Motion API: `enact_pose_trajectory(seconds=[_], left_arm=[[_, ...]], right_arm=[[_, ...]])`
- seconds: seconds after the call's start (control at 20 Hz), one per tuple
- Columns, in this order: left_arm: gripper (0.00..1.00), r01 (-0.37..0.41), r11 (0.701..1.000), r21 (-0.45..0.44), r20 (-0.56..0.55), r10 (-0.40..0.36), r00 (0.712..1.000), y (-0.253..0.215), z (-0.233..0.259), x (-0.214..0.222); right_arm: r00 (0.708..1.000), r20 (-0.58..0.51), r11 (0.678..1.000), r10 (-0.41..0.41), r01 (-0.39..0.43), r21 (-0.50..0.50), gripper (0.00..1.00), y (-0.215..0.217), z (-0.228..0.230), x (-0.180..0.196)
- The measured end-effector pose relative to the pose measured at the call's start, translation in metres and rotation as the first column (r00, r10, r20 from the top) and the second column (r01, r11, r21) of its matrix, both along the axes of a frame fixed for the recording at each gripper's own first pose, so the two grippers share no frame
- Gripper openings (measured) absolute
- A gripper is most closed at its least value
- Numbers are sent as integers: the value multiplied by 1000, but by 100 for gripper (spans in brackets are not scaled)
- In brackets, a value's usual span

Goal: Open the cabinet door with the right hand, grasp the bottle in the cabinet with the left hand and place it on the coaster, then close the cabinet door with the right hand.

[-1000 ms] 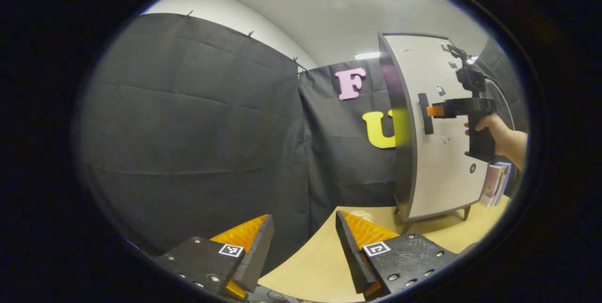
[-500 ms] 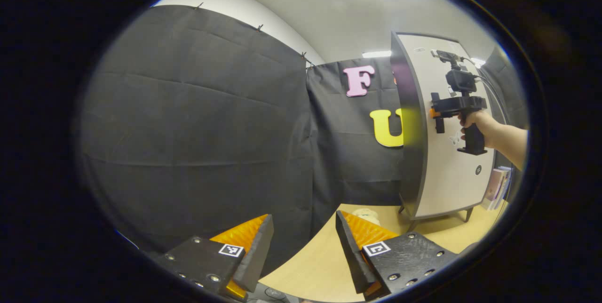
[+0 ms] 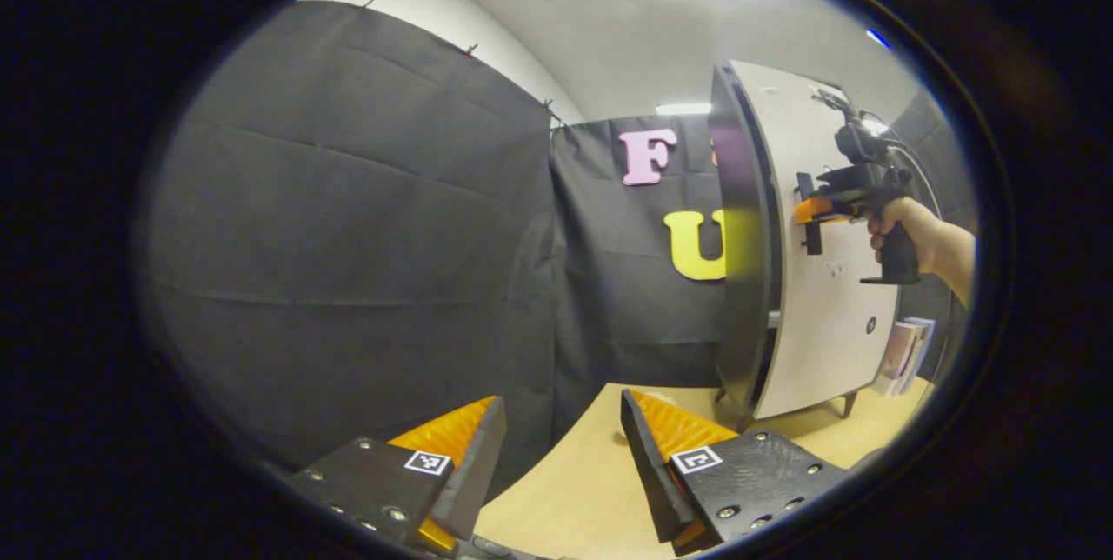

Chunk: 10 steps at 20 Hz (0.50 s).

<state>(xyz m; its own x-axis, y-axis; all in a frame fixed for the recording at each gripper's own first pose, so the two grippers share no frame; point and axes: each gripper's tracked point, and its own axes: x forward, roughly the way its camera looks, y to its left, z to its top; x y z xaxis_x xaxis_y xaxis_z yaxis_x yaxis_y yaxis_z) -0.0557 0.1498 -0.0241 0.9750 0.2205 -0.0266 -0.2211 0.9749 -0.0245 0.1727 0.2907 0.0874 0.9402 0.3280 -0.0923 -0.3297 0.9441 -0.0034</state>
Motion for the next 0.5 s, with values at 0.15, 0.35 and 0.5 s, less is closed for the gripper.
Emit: enact_pose_trajectory(seconds=[0.15, 0.35, 0.5], left_arm=[[80, 47, 999, -8, 13, -47, 999, -24, 4, 8], [76, 85, 996, -18, 34, -85, 996, -57, 16, 10], [80, 102, 995, -7, 37, -102, 994, -80, 20, 8]], right_arm=[[999, -14, 1000, 29, -28, 13, 18, -4, -1, -6], [997, -17, 997, 75, -75, 13, 17, -12, 2, -19], [993, -24, 993, 118, -117, 23, 17, -16, 3, -28]])
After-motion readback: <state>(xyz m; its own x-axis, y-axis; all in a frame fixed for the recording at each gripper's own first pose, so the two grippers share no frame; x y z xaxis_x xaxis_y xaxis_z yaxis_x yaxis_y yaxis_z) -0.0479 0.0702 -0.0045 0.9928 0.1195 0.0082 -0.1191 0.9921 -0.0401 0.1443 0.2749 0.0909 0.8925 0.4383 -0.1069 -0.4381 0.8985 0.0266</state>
